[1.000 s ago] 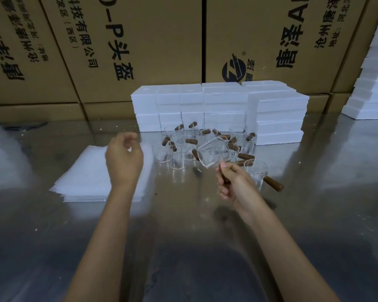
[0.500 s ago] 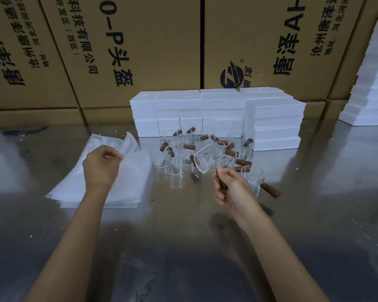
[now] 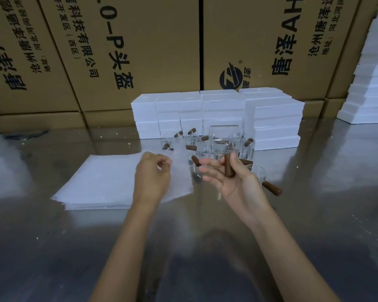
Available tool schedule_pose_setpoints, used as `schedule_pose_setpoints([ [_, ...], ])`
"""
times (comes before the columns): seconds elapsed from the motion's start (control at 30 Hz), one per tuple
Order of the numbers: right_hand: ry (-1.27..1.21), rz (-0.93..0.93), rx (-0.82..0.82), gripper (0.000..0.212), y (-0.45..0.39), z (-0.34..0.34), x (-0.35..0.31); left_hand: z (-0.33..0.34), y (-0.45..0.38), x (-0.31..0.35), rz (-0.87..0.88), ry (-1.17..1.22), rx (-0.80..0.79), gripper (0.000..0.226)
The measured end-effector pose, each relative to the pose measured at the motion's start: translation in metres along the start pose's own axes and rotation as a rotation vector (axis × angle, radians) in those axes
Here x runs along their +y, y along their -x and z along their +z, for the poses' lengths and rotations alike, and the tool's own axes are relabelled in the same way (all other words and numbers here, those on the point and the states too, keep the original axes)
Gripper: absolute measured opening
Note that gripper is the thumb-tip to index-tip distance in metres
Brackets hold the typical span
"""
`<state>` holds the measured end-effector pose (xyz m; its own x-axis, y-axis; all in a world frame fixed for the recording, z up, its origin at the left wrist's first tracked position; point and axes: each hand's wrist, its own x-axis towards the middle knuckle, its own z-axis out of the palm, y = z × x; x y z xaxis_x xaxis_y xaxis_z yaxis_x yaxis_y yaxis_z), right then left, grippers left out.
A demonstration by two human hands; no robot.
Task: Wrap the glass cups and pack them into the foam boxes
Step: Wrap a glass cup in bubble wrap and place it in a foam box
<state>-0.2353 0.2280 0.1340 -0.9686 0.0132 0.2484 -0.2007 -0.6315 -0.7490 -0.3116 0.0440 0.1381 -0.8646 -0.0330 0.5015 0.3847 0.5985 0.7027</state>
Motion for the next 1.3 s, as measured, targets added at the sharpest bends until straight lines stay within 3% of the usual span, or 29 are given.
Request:
schedule_pose_setpoints([
  [0.17,0.276,0.001,0.034,0.027,-0.002,-0.003,0.005,0.033,0.018,-0.01,-0.047,0.044,-0.114,0.015],
  [0.4,0.632,0.138,0.146,0.028,0.0,-0.002,0.014,0.032,0.021,-0.022,-0.32,0.302,-0.273,0.023],
  [0.53,0.765,0.189,0.112,0.031,0.002,-0.002,0.018,0.028,0.026,-0.016,-0.356,0.374,-0.332,0.004],
  [0.57,0.772,0.2,0.106,0.032,0.002,-0.002,0.019,0.028,0.027,-0.015,-0.363,0.39,-0.374,0.017],
  [0.67,0.664,0.206,0.151,0.028,0.0,-0.003,0.022,0.031,0.032,-0.01,-0.315,0.345,-0.464,0.038],
  [0.77,0.414,0.193,0.137,0.028,0.0,-0.004,0.023,0.037,0.035,-0.009,-0.262,0.257,-0.438,0.038],
  [0.87,0.26,0.23,0.094,0.028,0.002,-0.002,0.024,0.036,0.034,-0.01,-0.263,0.322,-0.466,0.037],
  [1.0,0.085,0.201,0.114,0.026,0.002,-0.001,0.028,0.035,0.039,-0.011,-0.201,0.321,-0.553,0.02],
  [1.07,0.142,0.173,0.151,0.026,-0.001,-0.004,0.03,0.035,0.039,-0.011,-0.223,0.356,-0.506,0.007],
  [1.17,0.4,0.096,0.212,0.024,-0.005,-0.012,0.027,0.033,0.035,-0.012,-0.336,0.371,-0.316,0.017],
  [1.3,0.646,0.132,0.031,0.025,0.001,-0.027,0.006,0.021,0.03,-0.015,-0.535,0.577,-0.198,0.014],
])
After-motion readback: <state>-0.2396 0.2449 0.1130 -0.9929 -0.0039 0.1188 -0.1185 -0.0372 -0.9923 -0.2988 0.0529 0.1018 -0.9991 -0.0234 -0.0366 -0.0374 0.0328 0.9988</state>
